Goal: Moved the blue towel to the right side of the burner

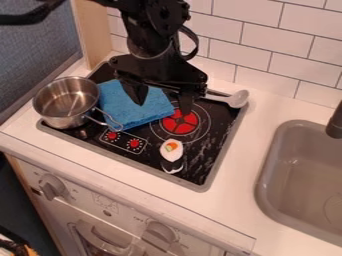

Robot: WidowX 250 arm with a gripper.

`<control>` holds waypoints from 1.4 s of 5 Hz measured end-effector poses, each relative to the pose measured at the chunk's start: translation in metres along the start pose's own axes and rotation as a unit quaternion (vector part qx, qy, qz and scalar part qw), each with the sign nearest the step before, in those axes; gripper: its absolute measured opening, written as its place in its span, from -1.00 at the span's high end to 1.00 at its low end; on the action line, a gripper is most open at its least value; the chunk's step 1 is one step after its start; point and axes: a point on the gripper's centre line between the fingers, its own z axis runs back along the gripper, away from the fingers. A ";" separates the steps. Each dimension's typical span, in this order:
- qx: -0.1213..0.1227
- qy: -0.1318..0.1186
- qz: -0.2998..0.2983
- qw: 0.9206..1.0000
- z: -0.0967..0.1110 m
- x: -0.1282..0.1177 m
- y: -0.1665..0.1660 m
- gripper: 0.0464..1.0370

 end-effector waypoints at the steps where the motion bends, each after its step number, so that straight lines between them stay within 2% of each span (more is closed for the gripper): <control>1: 0.000 0.011 -0.002 1.000 -0.005 -0.004 0.000 -0.93; 2: 0.008 0.026 0.021 0.999 -0.015 0.001 0.022 -0.93; 3: 0.004 0.023 0.057 0.998 -0.022 0.016 0.056 -0.93; 4: -0.001 0.028 0.067 0.997 -0.031 0.033 0.074 -0.93; 5: 0.002 0.046 0.074 0.996 -0.055 0.047 0.091 -0.93; 7: -0.002 0.062 0.080 0.995 -0.098 0.059 0.110 -0.93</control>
